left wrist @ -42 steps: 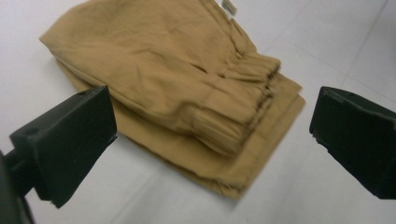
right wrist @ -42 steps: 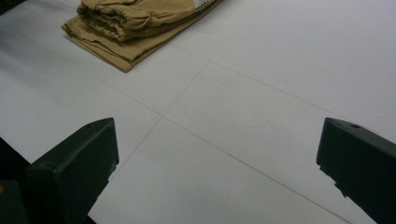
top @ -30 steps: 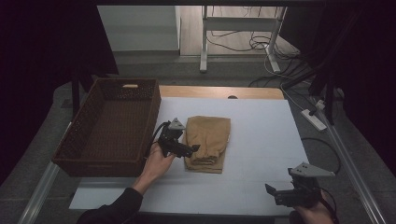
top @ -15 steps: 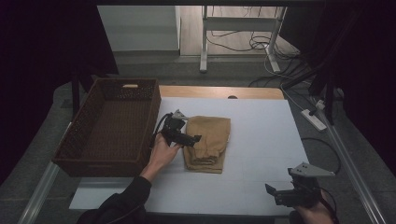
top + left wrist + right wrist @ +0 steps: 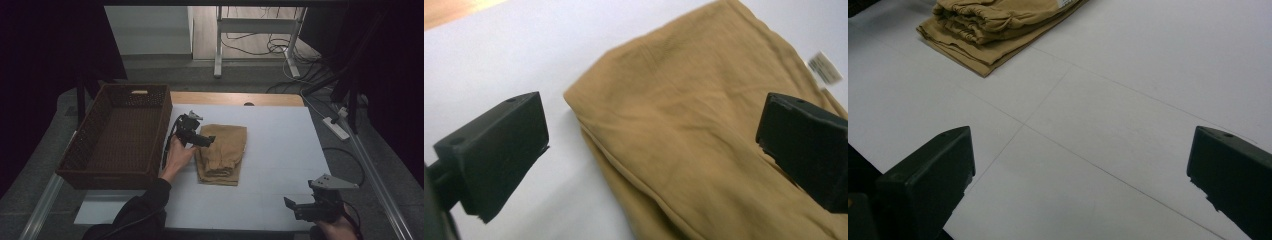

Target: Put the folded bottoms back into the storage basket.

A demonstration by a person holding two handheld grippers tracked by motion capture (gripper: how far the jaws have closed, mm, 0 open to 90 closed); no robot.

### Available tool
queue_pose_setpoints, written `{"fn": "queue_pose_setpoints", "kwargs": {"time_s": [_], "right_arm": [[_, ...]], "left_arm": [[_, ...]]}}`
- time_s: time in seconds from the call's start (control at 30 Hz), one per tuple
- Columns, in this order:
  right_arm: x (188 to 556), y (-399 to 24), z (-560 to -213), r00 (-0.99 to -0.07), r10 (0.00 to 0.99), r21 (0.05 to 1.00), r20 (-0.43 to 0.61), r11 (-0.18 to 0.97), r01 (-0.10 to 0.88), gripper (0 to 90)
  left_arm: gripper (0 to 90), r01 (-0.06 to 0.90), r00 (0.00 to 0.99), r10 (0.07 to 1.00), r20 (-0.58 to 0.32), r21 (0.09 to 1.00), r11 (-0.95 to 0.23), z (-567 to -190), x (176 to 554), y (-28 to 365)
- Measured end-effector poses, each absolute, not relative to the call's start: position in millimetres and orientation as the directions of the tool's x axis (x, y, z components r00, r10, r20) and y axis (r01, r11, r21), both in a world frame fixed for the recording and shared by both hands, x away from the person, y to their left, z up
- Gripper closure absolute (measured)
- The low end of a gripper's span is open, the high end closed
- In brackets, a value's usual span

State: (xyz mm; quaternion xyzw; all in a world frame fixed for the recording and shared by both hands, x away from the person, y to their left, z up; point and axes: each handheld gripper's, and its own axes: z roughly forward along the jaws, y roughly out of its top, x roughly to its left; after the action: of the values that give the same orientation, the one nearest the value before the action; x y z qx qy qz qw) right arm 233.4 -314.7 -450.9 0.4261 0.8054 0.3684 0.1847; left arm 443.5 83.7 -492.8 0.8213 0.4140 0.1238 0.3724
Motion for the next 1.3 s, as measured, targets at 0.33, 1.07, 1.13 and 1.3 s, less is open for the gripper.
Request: {"fn": "queue_pose_setpoints", "kwargs": {"time_s": [0.33,1.07,1.13,1.3], "right_arm": [[233,-315,-451,-0.572,0.82,0.75,0.017,0.368,0.549,0.0],[233,-315,-451,-0.58,0.814,0.75,0.017,0.373,0.546,0.0],[233,-314,-451,-0.58,0.814,0.751,0.017,0.373,0.545,0.0],[233,-314,-451,-0.583,0.813,0.748,0.012,0.379,0.544,0.0]], "left_arm": [[0.0,0.614,0.584,0.808,-0.079,0.694,-0.376,-498,466,83],[1.3,0.712,0.526,0.844,-0.102,0.596,-0.372,-538,506,87],[2.4,0.705,0.533,0.841,-0.097,0.6,-0.378,-538,506,87],[13.7,0.683,0.577,0.811,-0.101,0.604,-0.411,-535,503,87]]}}
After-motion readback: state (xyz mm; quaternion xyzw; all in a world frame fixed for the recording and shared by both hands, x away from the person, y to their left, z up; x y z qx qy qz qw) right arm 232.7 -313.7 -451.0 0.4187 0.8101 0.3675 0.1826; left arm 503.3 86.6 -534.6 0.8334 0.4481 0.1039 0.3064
